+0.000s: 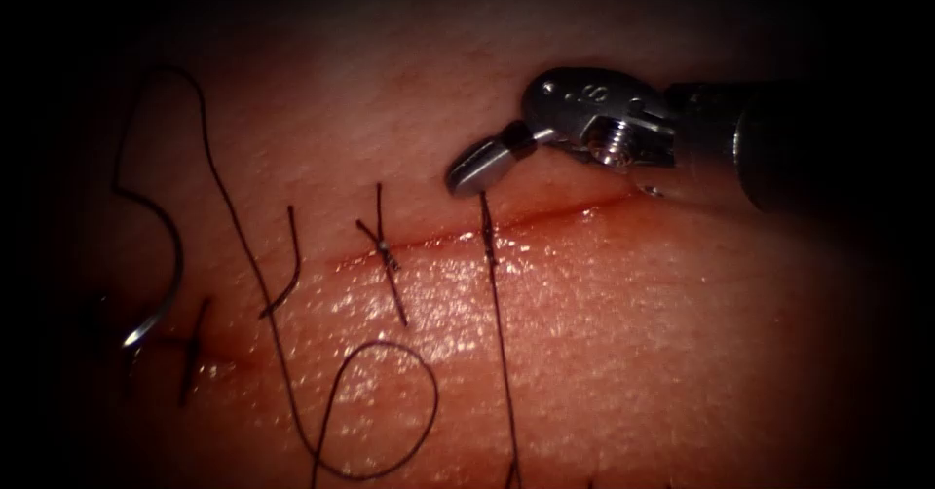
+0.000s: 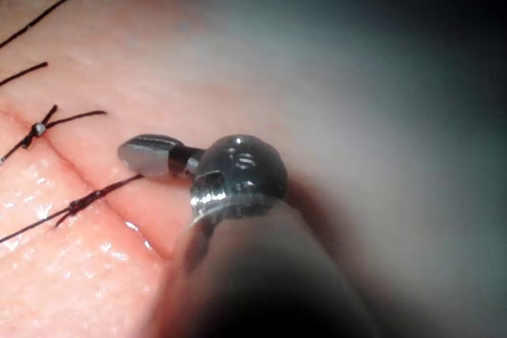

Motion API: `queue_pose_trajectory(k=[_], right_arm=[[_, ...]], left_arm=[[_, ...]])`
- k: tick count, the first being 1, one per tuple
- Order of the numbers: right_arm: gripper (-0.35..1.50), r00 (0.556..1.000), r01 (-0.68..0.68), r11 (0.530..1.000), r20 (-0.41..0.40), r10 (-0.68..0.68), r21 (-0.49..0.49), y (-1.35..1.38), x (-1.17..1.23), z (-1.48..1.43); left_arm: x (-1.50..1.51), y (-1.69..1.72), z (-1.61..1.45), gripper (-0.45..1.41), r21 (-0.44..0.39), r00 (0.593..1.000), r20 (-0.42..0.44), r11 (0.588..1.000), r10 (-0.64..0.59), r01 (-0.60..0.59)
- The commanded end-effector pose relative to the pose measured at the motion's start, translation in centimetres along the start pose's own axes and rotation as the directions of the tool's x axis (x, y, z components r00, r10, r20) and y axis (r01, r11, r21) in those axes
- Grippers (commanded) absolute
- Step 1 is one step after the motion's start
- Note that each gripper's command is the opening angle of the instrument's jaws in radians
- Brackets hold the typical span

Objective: Wound Closure
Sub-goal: Pull tail upward through loops and pull working end downward with left grasper to tighten

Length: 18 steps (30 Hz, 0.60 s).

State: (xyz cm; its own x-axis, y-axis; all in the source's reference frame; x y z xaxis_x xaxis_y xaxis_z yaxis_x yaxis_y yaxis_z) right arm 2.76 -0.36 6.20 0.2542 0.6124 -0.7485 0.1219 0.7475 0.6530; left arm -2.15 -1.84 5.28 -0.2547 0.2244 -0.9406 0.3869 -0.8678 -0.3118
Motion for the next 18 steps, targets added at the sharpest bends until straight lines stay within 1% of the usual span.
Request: queue_pose_trajectory(k=[1,3,5,7,9,13,14,18], right_arm=[[-0.35,1.0,0.003,1.0,-0.006,-0.003,-0.018,0.11,0.03,0.05],[-0.35,1.0,0.009,0.999,-0.011,-0.009,-0.048,0.15,0.04,0.04],[-0.35,0.998,-0.003,0.995,-0.067,-0.004,-0.103,0.21,0.07,0.0],[-0.35,0.997,-0.01,0.993,-0.072,0.002,-0.115,0.24,0.08,-0.02],[-0.35,0.996,-0.032,0.984,-0.088,0.017,-0.176,0.31,0.09,-0.07],[-0.35,0.996,-0.051,0.978,-0.085,0.034,-0.2,0.27,0.09,-0.09],[-0.35,0.994,-0.057,0.978,-0.1,0.037,-0.201,0.25,0.1,-0.09],[-0.35,0.993,-0.07,0.976,-0.104,0.05,-0.206,0.15,0.12,-0.09]], left_arm=[[-0.05,-0.02,0.09,-0.45,-0.003,1.0,-0.001,1.0,-0.001,0.001],[-0.07,0.01,0.15,-0.45,-0.014,1.0,-0.005,1.0,-0.004,0.004],[-0.09,0.03,0.22,-0.45,-0.025,1.0,0.001,1.0,-0.008,0.008],[-0.11,0.04,0.25,-0.45,-0.027,1.0,0.001,1.0,-0.01,0.01],[-0.12,0.04,0.29,-0.45,-0.037,1.0,-0.002,0.999,-0.006,0.006],[-0.12,0.02,0.29,-0.45,-0.039,1.0,-0.005,0.999,-0.01,0.01],[-0.12,0.02,0.29,-0.45,-0.041,1.0,-0.006,0.999,-0.009,0.009],[-0.13,0.03,0.29,-0.45,-0.043,1.0,-0.006,0.999,-0.007,0.006]])
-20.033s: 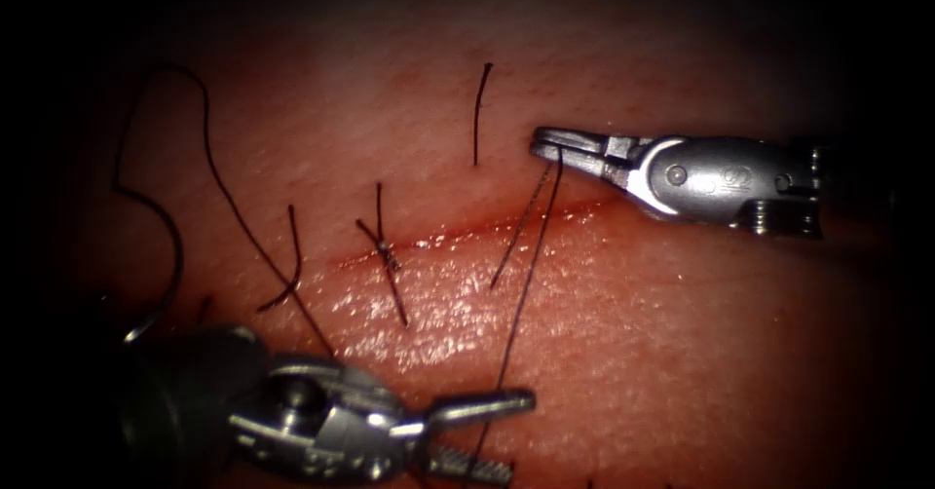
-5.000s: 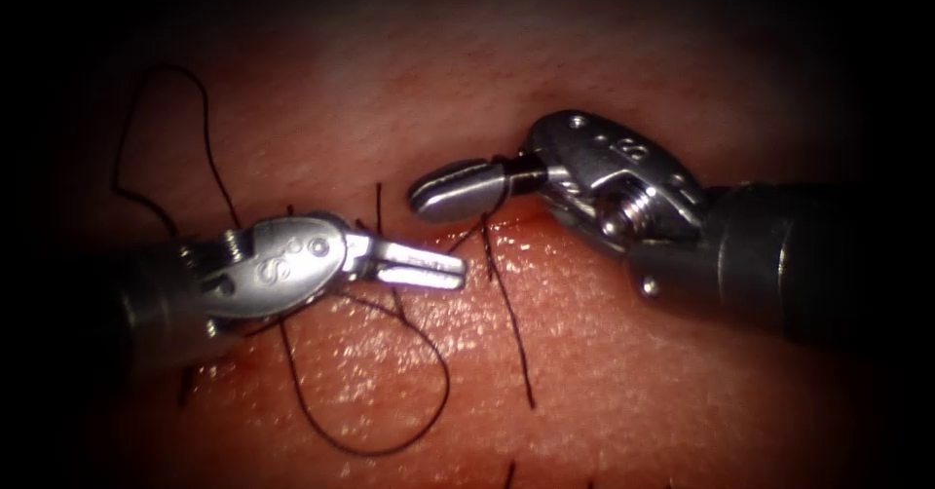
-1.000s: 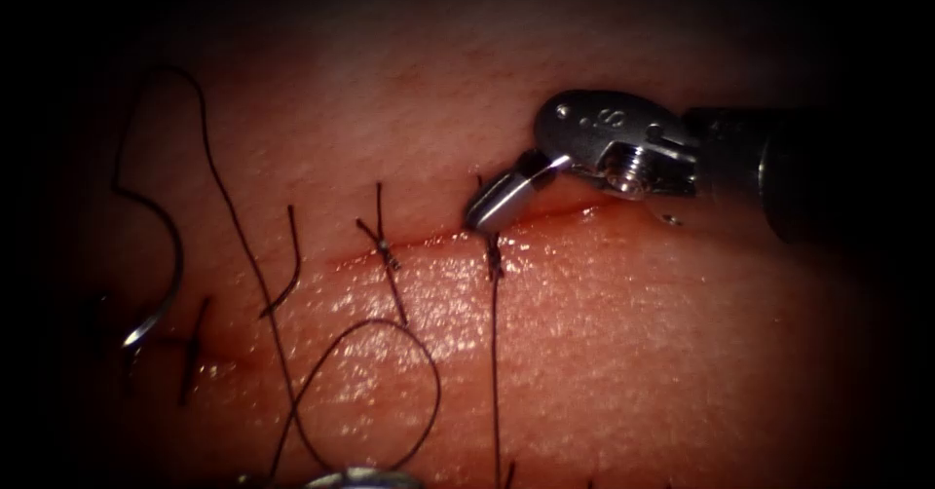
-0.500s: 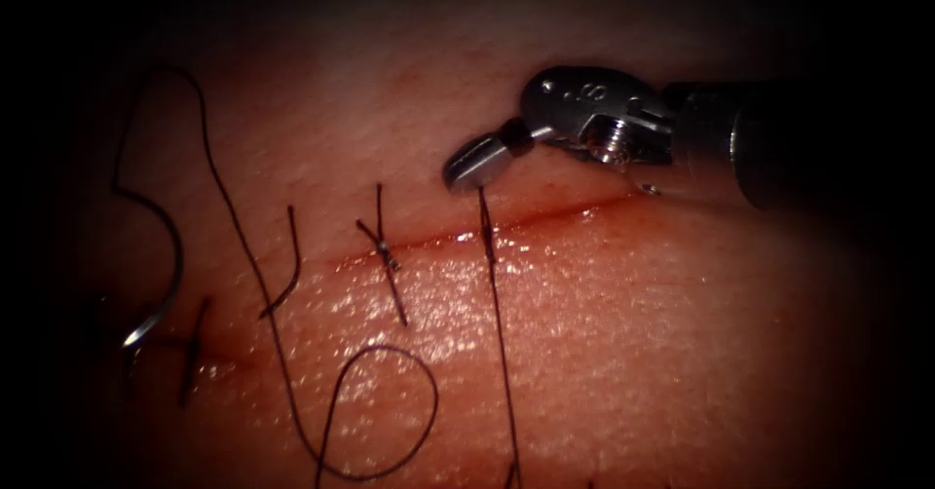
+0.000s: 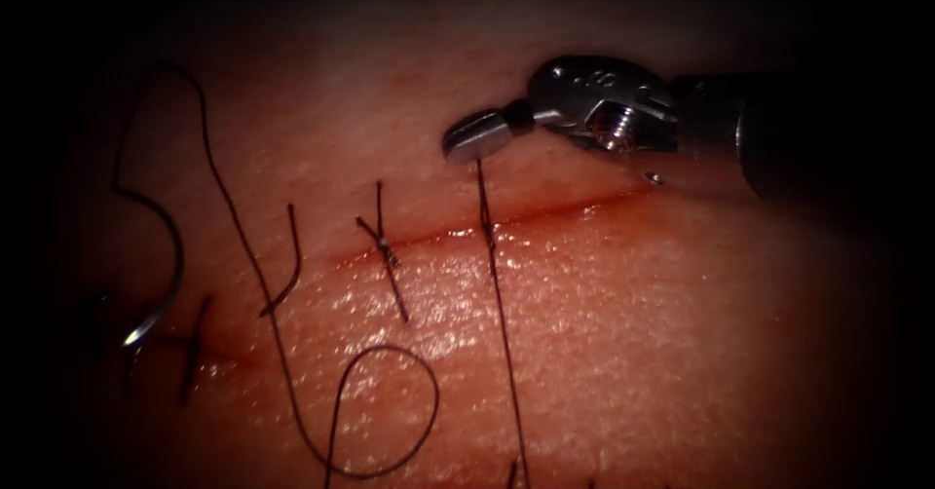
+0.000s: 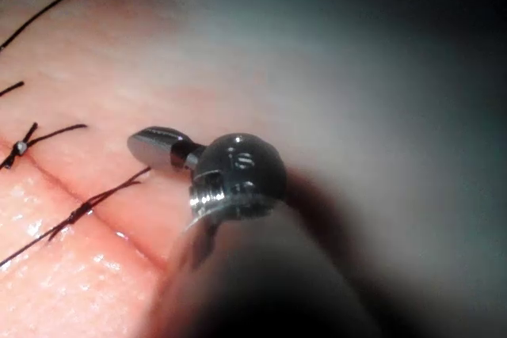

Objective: Wound Closure
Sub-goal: Pull tail upward through loops and pull working end downward with left grasper to tighten, then loop suture around right jaws one time counter-clockwise

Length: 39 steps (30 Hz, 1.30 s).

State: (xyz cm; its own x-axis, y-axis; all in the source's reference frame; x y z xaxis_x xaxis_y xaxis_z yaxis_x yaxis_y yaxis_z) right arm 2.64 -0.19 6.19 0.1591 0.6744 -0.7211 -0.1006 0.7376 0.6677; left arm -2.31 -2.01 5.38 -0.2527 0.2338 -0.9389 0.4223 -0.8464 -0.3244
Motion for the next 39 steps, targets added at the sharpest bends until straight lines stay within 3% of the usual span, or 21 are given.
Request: queue_pose_trajectory(k=[1,7,12,14,16,19,20,21,26,29,31,34,35,37,38,39], right_arm=[[-0.35,1.0,0.002,1.0,-0.001,-0.002,0.005,-0.02,0.04,0.09],[-0.35,0.999,-0.015,1.0,-0.048,0.016,0.012,-0.09,0.15,0.1],[-0.35,0.995,-0.031,0.999,-0.089,0.034,0.035,-0.3,0.24,-0.04],[-0.35,0.993,-0.036,0.998,-0.109,0.042,0.054,-0.49,0.35,-0.12],[0.36,0.988,-0.042,0.998,-0.143,0.049,0.052,-0.55,0.43,-0.13],[1.06,0.984,0.013,0.999,-0.177,-0.006,0.041,-0.62,0.58,-0.16],[1.21,0.983,0.034,0.999,-0.182,-0.027,0.036,-0.63,0.64,-0.18],[1.3,0.981,0.046,0.998,-0.189,-0.04,0.032,-0.63,0.68,-0.19],[1.36,0.966,0.111,0.994,-0.232,-0.11,-0.012,-0.59,0.9,-0.33],[1.41,0.961,0.163,0.984,-0.217,-0.173,-0.067,-0.63,0.96,-0.41],[1.38,0.954,0.213,0.972,-0.196,-0.228,-0.095,-0.78,0.92,-0.44],[1.04,0.951,0.232,0.967,-0.186,-0.248,-0.101,-0.98,0.79,-0.44],[0.86,0.95,0.238,0.966,-0.185,-0.253,-0.099,-1.04,0.75,-0.44],[-0.08,0.946,0.255,0.963,-0.184,-0.268,-0.09,-1.15,0.63,-0.44],[-0.32,0.944,0.262,0.961,-0.182,-0.274,-0.09,-1.19,0.57,-0.44],[-0.35,0.941,0.273,0.959,-0.186,-0.284,-0.08,-1.24,0.49,-0.43]], left_arm=[[-0.05,-0.02,0.07,-0.45,-0.002,1.0,0.0,1.0,0.003,-0.003],[0.06,-0.08,-0.03,-0.45,0.006,1.0,-0.003,1.0,-0.007,0.007],[0.32,-0.21,-0.37,-0.45,0.075,1.0,-0.009,0.997,0.002,-0.001],[0.55,-0.36,-0.65,-0.45,0.126,0.999,0.0,0.991,0.037,-0.037],[0.66,-0.44,-0.77,-0.45,0.145,0.999,-0.003,0.988,0.052,-0.051],[0.81,-0.58,-0.96,-0.45,0.197,0.996,-0.001,0.977,0.088,-0.086],[0.84,-0.62,-1.0,-0.45,0.203,0.996,0.003,0.975,0.09,-0.089],[0.87,-0.67,-1.06,-0.45,0.211,0.995,0.007,0.973,0.095,-0.094],[0.95,-0.82,-1.27,-0.45,0.237,0.992,0.029,0.963,0.126,-0.129],[1.02,-0.88,-1.4,-0.45,0.252,0.988,0.033,0.955,0.151,-0.154],[1.08,-0.95,-1.52,-0.45,0.262,0.983,0.037,0.948,0.179,-0.182],[1.13,-1.04,-1.65,-0.45,0.266,0.98,0.038,0.943,0.197,-0.2],[1.14,-1.07,-1.68,-0.45,0.266,0.978,0.04,0.942,0.203,-0.206],[1.17,-1.13,-1.75,-0.45,0.268,0.976,0.041,0.938,0.216,-0.219],[1.18,-1.16,-1.78,-0.45,0.268,0.975,0.041,0.938,0.218,-0.22],[1.19,-1.2,-1.82,-0.45,0.263,0.975,0.03,0.939,0.222,-0.221]])
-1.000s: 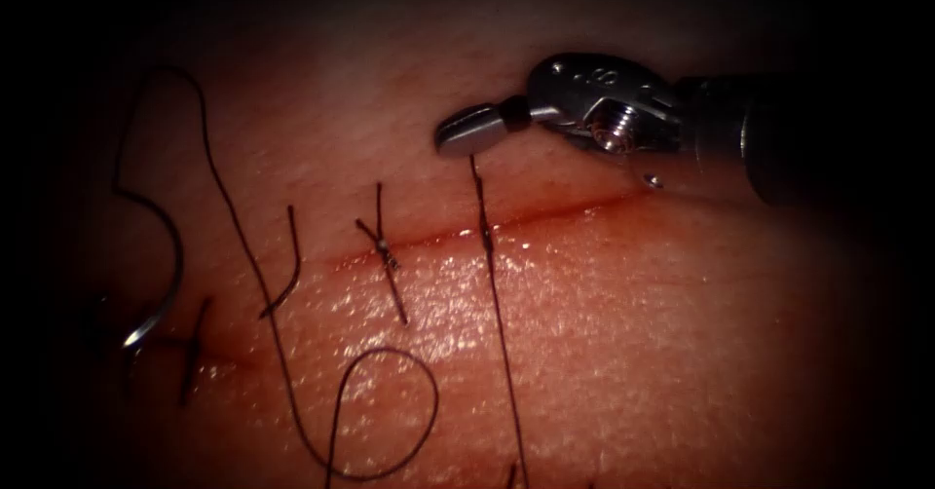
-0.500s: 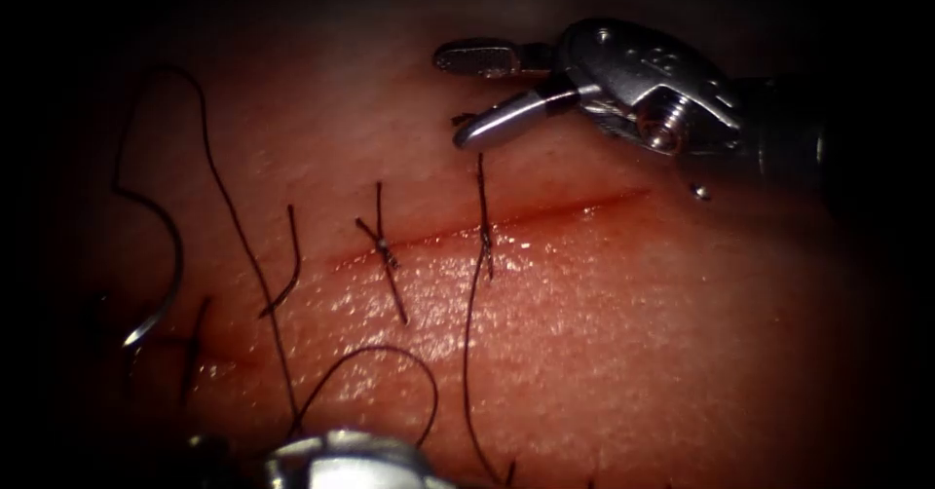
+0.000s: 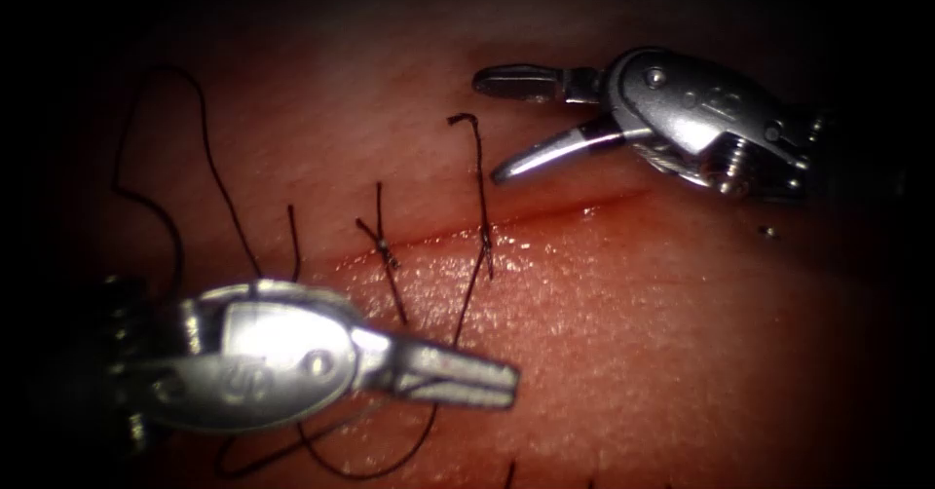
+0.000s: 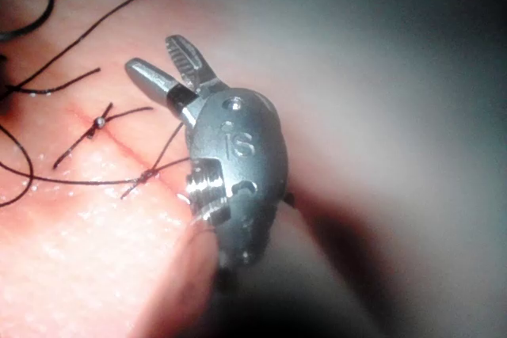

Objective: Wound Closure
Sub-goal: Loop suture around right jaws one time counter-clockwise

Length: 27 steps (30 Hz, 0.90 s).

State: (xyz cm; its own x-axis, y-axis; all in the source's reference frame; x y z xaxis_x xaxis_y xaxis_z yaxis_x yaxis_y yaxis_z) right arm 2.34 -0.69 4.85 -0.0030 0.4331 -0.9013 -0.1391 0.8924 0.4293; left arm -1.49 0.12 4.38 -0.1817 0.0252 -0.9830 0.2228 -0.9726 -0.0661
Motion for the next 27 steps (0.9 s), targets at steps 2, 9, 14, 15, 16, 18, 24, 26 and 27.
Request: queue_pose_trajectory(k=[2,9,14,15,16,18,24,26,27], right_arm=[[-0.35,1.0,0.005,1.0,-0.009,-0.004,0.026,-0.11,-0.2,0.08],[-0.35,0.998,-0.03,0.998,-0.053,0.033,0.052,-0.38,-0.53,0.27],[-0.35,0.992,-0.053,0.997,-0.107,0.059,0.052,-0.56,-0.72,0.51],[-0.35,0.991,-0.054,0.997,-0.118,0.06,0.052,-0.58,-0.76,0.55],[-0.35,0.99,-0.057,0.997,-0.128,0.064,0.054,-0.59,-0.78,0.59],[-0.35,0.986,-0.063,0.996,-0.154,0.072,0.063,-0.61,-0.8,0.66],[-0.35,0.965,-0.091,0.99,-0.236,0.114,0.107,-0.68,-0.78,0.82],[-0.35,0.952,-0.106,0.987,-0.273,0.135,0.12,-0.7,-0.76,0.84],[-0.35,0.945,-0.116,0.985,-0.292,0.15,0.13,-0.72,-0.75,0.84]], left_arm=[[-0.04,-0.12,0.01,-0.45,-0.002,1.0,-0.012,1.0,0.01,-0.01],[-0.09,-0.45,-0.11,-0.45,0.008,0.998,-0.067,1.0,0.012,-0.011],[-0.27,-0.63,-0.15,-0.45,0.011,0.995,-0.099,1.0,0.005,-0.004],[-0.32,-0.65,-0.14,-0.45,0.009,0.995,-0.104,1.0,0.006,-0.005],[-0.35,-0.67,-0.14,-0.45,0.009,0.994,-0.105,1.0,0.006,-0.005],[-0.43,-0.7,-0.14,-0.45,0.009,0.994,-0.106,1.0,0.007,-0.006],[-0.66,-0.8,-0.18,-0.45,0.014,0.994,-0.11,1.0,0.009,-0.007],[-0.75,-0.83,-0.2,-0.45,0.016,0.994,-0.113,1.0,0.004,-0.002],[-0.81,-0.85,-0.21,-0.45,0.013,0.993,-0.116,1.0,-0.001,0.002]])
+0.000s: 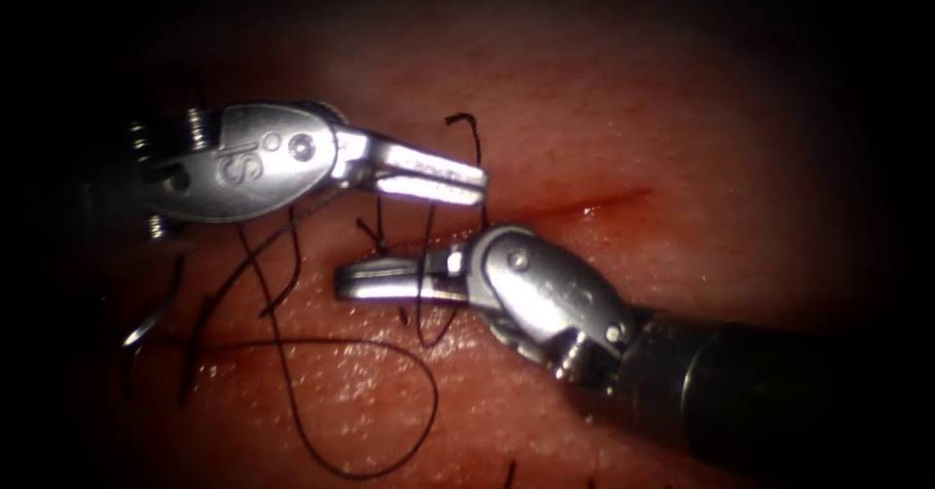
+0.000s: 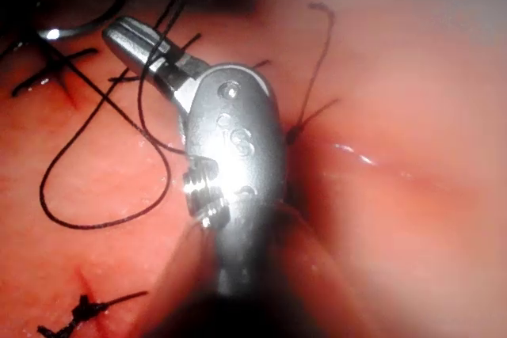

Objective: Wound Closure
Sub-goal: Loop suture around right jaws one time counter-clockwise

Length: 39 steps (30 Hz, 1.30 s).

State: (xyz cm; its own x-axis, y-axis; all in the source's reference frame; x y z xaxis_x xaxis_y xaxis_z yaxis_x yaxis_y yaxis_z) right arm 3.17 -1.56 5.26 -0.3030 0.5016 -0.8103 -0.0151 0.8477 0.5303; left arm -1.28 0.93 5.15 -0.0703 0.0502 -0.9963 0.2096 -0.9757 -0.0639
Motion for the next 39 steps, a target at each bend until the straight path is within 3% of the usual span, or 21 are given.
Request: queue_pose_trajectory(k=[1,5,10,16,21,30,33,35,39], right_arm=[[-0.35,1.0,-0.014,1.0,-0.024,0.014,0.012,-0.01,-0.03,0.11],[-0.35,0.997,-0.036,0.999,-0.074,0.037,0.01,-0.08,-0.02,0.1],[-0.35,0.969,-0.189,0.978,-0.177,0.171,-0.088,-0.08,0.02,0.06],[-0.35,0.949,-0.257,0.954,-0.225,0.219,-0.156,-0.07,0.09,-0.09],[-0.35,0.943,-0.289,0.924,-0.242,0.229,-0.251,-0.03,0.16,-0.26],[-0.35,0.914,-0.387,0.826,-0.288,0.285,-0.41,0.04,0.18,-0.46],[-0.35,0.919,-0.382,0.799,-0.284,0.274,-0.464,0.05,0.17,-0.49],[-0.35,0.922,-0.379,0.775,-0.279,0.268,-0.505,0.07,0.16,-0.51],[-0.35,0.929,-0.365,0.738,-0.279,0.244,-0.567,0.09,0.15,-0.52]], left_arm=[[-0.08,-0.07,0.02,-0.45,0.001,1.0,-0.003,1.0,-0.001,0.001],[-0.26,-0.06,-0.01,-0.45,0.005,1.0,-0.003,1.0,-0.015,0.015],[-0.62,0.09,0.03,-0.45,0.014,1.0,0.002,1.0,-0.027,0.027],[-0.91,0.22,0.0,-0.45,0.064,0.999,0.029,0.998,-0.019,0.017],[-0.98,0.26,-0.02,-0.45,0.09,0.999,0.026,0.996,-0.019,0.016],[-0.93,0.33,-0.12,-0.45,0.209,1.0,-0.002,0.977,-0.03,0.029],[-0.92,0.37,-0.12,-0.45,0.265,1.0,0.021,0.964,-0.008,0.002],[-0.93,0.41,-0.06,-0.45,0.349,0.996,0.089,0.936,0.016,-0.046],[-0.97,0.53,0.16,-0.45,0.429,0.98,0.196,0.896,0.03,-0.113]])
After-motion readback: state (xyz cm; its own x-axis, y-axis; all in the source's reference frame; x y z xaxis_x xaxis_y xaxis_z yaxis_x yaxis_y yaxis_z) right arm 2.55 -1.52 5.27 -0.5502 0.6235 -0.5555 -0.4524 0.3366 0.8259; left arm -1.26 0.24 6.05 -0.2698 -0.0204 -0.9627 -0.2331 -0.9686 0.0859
